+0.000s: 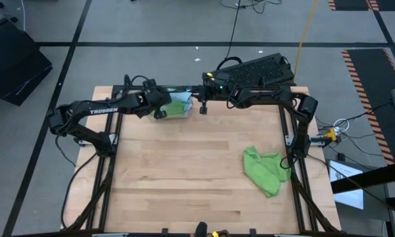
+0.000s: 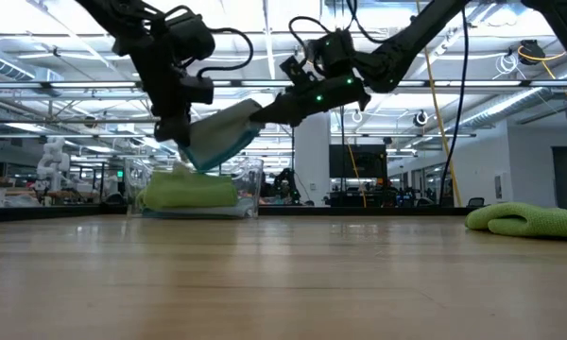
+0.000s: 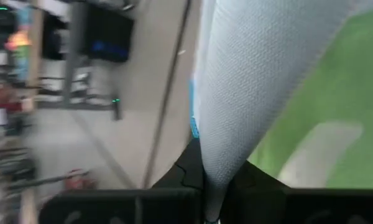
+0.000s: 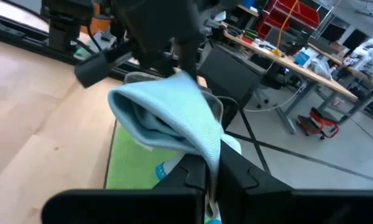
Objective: Fold microfiber towels
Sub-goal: Put the blue microfiber cloth into the bin
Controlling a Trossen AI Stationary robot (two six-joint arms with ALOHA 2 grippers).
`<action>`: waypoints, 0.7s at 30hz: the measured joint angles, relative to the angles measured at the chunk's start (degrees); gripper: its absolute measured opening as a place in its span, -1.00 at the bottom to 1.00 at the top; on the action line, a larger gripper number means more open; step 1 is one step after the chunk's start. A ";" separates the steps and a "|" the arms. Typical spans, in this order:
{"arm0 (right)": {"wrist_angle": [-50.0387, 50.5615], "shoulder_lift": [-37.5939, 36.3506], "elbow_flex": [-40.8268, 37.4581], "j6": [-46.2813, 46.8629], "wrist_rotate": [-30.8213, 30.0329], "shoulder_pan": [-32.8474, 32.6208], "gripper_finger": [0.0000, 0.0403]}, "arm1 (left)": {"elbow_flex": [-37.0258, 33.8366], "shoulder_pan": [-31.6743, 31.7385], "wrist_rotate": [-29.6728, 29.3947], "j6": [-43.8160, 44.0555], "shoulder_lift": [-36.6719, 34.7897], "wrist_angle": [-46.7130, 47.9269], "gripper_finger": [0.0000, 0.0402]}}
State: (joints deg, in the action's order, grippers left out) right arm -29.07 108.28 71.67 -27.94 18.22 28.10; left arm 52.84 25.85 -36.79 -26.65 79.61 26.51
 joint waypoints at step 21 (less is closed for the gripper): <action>1.15 5.23 4.14 -1.74 4.03 0.72 -0.97 | -0.20 -4.88 -10.17 4.67 0.66 8.10 -0.94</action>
State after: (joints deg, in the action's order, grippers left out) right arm -27.92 113.52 75.81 -29.69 22.25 28.81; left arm 52.64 20.97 -46.95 -21.98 80.27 34.61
